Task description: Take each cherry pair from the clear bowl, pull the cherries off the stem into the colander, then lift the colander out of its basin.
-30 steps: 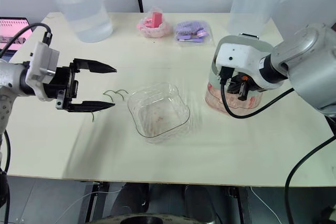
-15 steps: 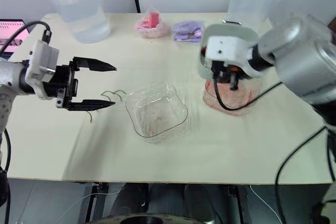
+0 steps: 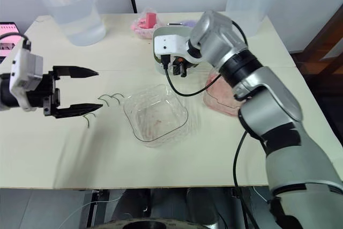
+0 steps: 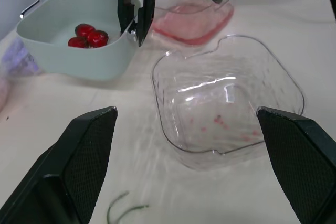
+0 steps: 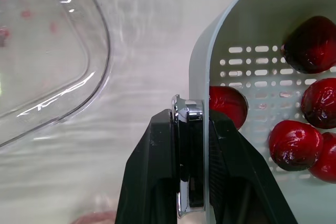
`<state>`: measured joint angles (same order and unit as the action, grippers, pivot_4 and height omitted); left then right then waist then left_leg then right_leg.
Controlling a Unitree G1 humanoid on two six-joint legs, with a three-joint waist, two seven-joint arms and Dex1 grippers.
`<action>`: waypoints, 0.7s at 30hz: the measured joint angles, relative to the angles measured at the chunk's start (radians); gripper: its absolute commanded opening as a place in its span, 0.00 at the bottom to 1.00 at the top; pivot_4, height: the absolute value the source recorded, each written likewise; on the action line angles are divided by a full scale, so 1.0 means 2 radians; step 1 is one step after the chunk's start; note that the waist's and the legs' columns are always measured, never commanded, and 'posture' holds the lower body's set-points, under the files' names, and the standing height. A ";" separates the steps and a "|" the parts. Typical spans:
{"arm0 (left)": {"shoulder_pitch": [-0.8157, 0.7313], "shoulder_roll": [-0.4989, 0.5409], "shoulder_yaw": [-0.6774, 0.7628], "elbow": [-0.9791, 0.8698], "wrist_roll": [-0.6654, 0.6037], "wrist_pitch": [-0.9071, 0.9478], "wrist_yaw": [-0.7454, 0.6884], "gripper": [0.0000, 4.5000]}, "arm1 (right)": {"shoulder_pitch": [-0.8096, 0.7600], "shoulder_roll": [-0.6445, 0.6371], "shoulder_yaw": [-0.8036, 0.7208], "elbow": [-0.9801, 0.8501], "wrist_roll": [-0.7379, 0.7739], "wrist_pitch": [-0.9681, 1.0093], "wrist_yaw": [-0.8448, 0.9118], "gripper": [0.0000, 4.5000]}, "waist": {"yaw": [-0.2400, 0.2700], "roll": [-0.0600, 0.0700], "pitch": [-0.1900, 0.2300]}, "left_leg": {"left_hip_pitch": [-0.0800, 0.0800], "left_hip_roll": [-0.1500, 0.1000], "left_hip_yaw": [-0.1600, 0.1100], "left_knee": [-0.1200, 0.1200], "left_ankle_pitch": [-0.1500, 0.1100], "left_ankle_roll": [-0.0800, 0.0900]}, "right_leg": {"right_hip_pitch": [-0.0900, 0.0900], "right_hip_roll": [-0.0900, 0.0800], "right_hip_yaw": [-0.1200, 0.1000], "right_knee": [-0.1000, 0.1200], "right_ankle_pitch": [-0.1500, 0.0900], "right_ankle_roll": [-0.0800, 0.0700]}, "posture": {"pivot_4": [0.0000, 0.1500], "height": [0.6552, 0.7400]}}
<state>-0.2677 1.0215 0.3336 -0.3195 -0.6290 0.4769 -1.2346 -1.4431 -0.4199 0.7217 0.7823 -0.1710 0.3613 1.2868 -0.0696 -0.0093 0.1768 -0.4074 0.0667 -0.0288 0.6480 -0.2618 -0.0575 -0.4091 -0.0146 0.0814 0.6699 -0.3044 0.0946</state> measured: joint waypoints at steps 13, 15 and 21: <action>0.086 0.000 0.057 -0.024 0.002 0.003 0.026 1.00 | -0.010 0.065 -0.034 0.174 -0.056 -0.099 -0.022 0.99 | -0.001 0.000 0.000 | 0.000 0.000 0.000 0.000 0.000 -0.001 | 0.000 0.000 0.000 0.001 0.000 0.000 | 1.00 0.96; 0.092 -0.001 0.061 -0.023 0.003 -0.001 0.023 1.00 | -0.013 0.061 -0.042 0.180 -0.061 -0.104 -0.021 0.99 | -0.001 0.000 0.000 | 0.001 0.000 0.000 0.000 0.000 -0.001 | 0.000 0.000 0.000 0.001 0.000 0.000 | 1.00 0.96; 0.089 -0.001 0.064 -0.003 0.002 -0.010 0.015 1.00 | -0.038 -0.018 -0.087 0.134 -0.059 -0.119 0.018 0.99 | 0.002 0.000 0.000 | 0.000 0.000 0.000 0.000 0.000 -0.001 | 0.000 0.000 0.000 0.000 0.000 0.000 | 1.00 0.96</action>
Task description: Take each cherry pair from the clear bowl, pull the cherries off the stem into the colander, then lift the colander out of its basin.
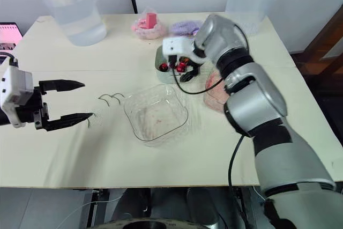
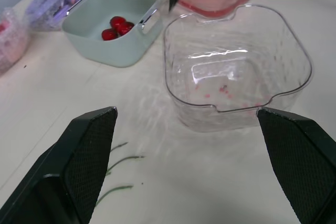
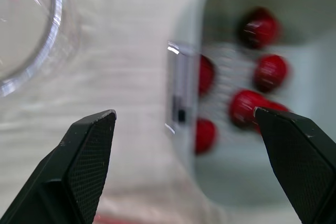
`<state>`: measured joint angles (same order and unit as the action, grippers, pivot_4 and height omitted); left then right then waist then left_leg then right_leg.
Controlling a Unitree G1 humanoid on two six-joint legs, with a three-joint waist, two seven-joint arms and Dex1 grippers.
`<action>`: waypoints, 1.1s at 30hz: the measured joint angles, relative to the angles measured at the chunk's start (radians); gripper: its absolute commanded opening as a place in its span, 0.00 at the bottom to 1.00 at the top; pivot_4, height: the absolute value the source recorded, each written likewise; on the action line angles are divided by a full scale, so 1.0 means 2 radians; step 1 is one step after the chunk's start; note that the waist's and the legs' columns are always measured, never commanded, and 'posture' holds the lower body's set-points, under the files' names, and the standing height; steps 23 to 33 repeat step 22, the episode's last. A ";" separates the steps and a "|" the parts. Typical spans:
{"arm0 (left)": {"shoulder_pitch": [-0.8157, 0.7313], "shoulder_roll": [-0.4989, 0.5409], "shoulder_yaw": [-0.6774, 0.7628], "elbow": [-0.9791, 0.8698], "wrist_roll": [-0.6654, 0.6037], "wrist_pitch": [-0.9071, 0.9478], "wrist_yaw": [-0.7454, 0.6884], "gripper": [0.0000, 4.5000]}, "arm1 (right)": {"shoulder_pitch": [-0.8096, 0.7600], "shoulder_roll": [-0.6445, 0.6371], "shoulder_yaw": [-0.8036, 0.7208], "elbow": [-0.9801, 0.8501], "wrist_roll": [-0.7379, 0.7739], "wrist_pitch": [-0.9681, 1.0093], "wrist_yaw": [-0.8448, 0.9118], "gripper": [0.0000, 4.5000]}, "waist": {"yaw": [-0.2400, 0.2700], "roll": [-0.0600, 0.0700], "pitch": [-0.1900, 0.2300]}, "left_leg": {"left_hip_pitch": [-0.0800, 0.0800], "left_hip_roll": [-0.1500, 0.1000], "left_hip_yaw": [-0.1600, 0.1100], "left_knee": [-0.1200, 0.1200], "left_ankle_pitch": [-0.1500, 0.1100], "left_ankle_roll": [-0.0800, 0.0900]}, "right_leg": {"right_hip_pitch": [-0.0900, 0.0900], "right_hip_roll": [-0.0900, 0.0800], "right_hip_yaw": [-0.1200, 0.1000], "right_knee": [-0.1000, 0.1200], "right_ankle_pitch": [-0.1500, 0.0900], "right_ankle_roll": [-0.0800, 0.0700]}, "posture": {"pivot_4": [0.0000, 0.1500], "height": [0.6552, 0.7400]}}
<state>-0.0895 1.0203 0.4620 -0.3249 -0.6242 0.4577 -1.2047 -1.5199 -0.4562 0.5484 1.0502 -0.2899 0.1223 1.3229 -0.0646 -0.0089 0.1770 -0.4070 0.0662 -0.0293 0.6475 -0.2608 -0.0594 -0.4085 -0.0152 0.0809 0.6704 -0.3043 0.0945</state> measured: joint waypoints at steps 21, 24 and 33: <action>-0.059 0.101 -0.014 0.127 0.013 0.051 -0.041 1.00 | 0.533 -0.419 -0.458 -0.587 0.217 0.270 0.090 0.99 | 0.009 0.001 0.000 | 0.007 0.000 0.004 -0.001 -0.001 0.002 | 0.004 0.000 0.004 -0.001 0.000 0.000 | 1.00 0.96; -0.060 0.102 -0.015 0.128 0.014 0.049 -0.045 1.00 | 0.544 -0.419 -0.465 -0.592 0.221 0.273 0.083 0.99 | 0.009 0.001 0.001 | 0.007 0.000 0.004 -0.001 -0.001 0.002 | 0.005 0.000 0.004 -0.001 0.000 0.000 | 1.00 0.96; -0.060 0.102 -0.015 0.128 0.014 0.049 -0.045 1.00 | 0.544 -0.419 -0.465 -0.592 0.221 0.273 0.083 0.99 | 0.009 0.001 0.001 | 0.007 0.000 0.004 -0.001 -0.001 0.002 | 0.005 0.000 0.004 -0.001 0.000 0.000 | 1.00 0.96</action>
